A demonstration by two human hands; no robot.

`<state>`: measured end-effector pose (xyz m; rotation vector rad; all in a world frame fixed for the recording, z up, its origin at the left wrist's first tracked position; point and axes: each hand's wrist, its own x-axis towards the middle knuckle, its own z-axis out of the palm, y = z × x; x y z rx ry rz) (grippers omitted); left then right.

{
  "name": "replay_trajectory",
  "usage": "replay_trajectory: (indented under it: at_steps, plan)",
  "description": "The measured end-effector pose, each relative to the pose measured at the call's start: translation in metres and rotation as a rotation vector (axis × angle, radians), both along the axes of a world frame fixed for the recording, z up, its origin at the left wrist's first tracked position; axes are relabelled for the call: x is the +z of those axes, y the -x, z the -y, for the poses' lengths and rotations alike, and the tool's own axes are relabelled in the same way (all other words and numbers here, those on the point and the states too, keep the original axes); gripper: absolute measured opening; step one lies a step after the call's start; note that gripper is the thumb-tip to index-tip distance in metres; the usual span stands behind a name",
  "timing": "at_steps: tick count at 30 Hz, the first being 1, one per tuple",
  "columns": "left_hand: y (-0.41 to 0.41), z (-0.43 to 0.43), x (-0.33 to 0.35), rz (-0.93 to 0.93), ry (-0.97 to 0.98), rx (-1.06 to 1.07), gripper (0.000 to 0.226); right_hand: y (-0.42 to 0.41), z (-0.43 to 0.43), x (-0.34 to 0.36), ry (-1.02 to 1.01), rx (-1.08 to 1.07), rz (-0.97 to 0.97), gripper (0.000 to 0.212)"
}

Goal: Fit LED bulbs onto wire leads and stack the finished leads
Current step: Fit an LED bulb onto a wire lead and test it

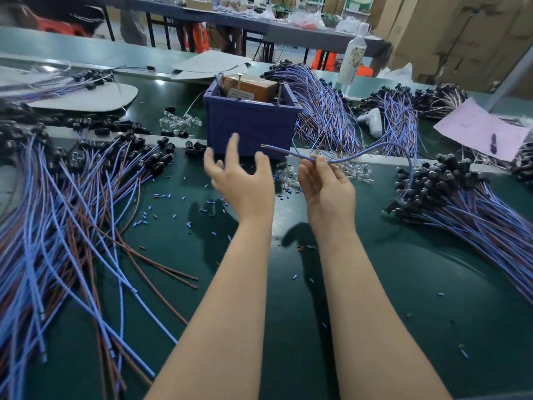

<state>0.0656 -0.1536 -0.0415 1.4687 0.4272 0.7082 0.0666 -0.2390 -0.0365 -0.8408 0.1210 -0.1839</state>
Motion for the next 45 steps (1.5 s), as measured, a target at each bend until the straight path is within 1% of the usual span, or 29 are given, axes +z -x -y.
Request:
replay_trajectory:
  at_steps: [1,2,4,5,6,9,13,15,16,17,19,20,21,22,23,25,26,27,29,31,32,34,36,38,41,43,45]
  plan:
    - [0.001,0.002,0.001,0.011,-0.046,-0.032,0.036,0.000,0.000,0.000,-0.015,0.007,0.005,0.020]
    - [0.001,0.004,0.002,0.041,-0.015,-0.113,0.028,-0.001,0.001,0.000,-0.020,0.008,0.007,0.020]
    - [0.004,0.009,0.005,0.077,0.139,-0.385,0.015,0.000,0.000,-0.001,-0.005,0.012,0.008,0.019]
    - [0.006,0.012,0.004,0.083,0.158,-0.482,0.016,0.000,0.000,-0.001,0.009,0.016,0.010,0.019]
    - [0.007,0.014,0.004,0.082,0.129,-0.544,0.017,-0.001,0.000,-0.002,0.020,0.022,0.015,0.019]
    - [0.007,0.015,0.001,0.095,0.074,-0.583,0.013,-0.001,0.000,-0.004,0.062,0.044,0.028,0.016]
    - [0.004,0.014,0.000,0.100,0.134,-0.516,0.015,0.000,-0.004,-0.005,0.215,0.049,-0.021,0.014]
    - [0.002,0.014,-0.001,0.103,0.171,-0.489,0.019,0.003,-0.005,-0.004,0.292,0.042,-0.052,0.015]
    - [0.001,0.014,-0.002,0.102,0.188,-0.467,0.021,0.004,-0.006,-0.004,0.374,0.011,-0.053,0.019]
    - [0.000,0.013,-0.002,0.100,0.211,-0.429,0.022,0.004,-0.005,-0.005,0.522,-0.054,-0.040,0.023]
    - [-0.004,0.007,-0.003,0.093,0.301,-0.318,0.024,0.005,-0.003,-0.006,0.897,-0.291,0.056,0.029]
    - [-0.007,0.004,-0.004,0.092,0.359,-0.261,0.025,0.007,-0.002,-0.005,1.025,-0.435,0.142,0.026]
    - [-0.009,0.000,-0.004,0.093,0.400,-0.204,0.025,0.008,-0.001,-0.003,1.111,-0.546,0.232,0.018]
    - [-0.011,-0.004,-0.004,0.095,0.420,-0.147,0.025,0.008,0.001,-0.003,1.196,-0.593,0.291,0.015]
    - [-0.011,-0.008,-0.003,0.099,0.428,-0.094,0.025,0.007,0.004,-0.003,1.298,-0.562,0.295,0.021]
    - [-0.013,-0.014,-0.003,0.115,0.448,-0.012,0.025,0.002,0.010,-0.004,1.498,-0.352,0.185,0.034]
    - [-0.013,-0.016,-0.002,0.125,0.472,0.015,0.025,0.001,0.011,-0.006,1.569,-0.233,0.141,0.035]
    - [-0.013,-0.018,-0.002,0.137,0.502,0.034,0.025,0.002,0.010,-0.008,1.603,-0.131,0.143,0.034]
    - [-0.013,-0.020,0.000,0.156,0.541,0.055,0.021,0.006,0.002,-0.009,1.527,-0.019,0.220,0.025]
    - [-0.011,-0.019,0.001,0.169,0.532,0.007,0.012,0.010,-0.007,-0.009,1.427,-0.018,0.270,0.017]
    - [-0.010,-0.017,0.001,0.161,0.492,-0.047,0.011,0.010,-0.010,-0.010,1.395,-0.029,0.270,0.015]
    - [-0.009,-0.009,-0.002,0.089,0.304,-0.198,0.018,0.009,-0.013,-0.010,1.320,-0.044,0.242,0.015]
    - [-0.009,0.001,-0.006,-0.015,0.096,-0.369,0.019,0.007,-0.014,-0.012,1.245,-0.068,0.177,0.016]
    - [-0.007,0.006,-0.009,-0.087,-0.030,-0.442,0.023,0.005,-0.013,-0.014,1.164,-0.100,0.114,0.017]
    - [-0.005,0.008,-0.010,-0.080,-0.063,-0.447,0.020,0.002,-0.011,-0.015,1.100,-0.122,0.075,0.014]
    - [-0.006,0.008,-0.009,-0.058,-0.030,-0.438,0.014,0.001,-0.012,-0.017,1.090,-0.140,0.076,0.013]
    - [-0.007,0.007,-0.009,-0.037,-0.008,-0.388,0.013,-0.001,-0.014,-0.018,1.074,-0.177,0.065,0.014]
